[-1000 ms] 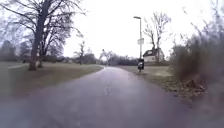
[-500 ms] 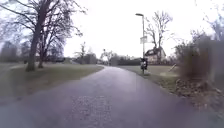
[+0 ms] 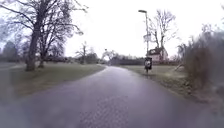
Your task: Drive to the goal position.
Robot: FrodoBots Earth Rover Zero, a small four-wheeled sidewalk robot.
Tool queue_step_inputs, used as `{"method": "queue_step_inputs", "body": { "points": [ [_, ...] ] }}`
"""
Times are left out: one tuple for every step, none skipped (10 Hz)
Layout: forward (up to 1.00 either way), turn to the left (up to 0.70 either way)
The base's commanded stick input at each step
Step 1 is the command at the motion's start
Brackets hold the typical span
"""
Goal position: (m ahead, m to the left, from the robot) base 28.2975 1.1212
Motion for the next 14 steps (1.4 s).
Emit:
{"method": "queue_step_inputs", "body": {
  "points": [
    [1.00, 0.00],
    [1.00, 0.00],
    [1.00, -0.14],
    [1.00, -0.31],
    [1.00, -0.40],
    [1.00, -0.40],
    [1.00, -0.17],
    [1.00, 0.00],
    [1.00, 0.00],
    [1.00, 0.00],
    [1.00, 0.00],
    [1.00, 0.00],
    [1.00, 0.00],
    [1.00, 0.00]
  ]
}}
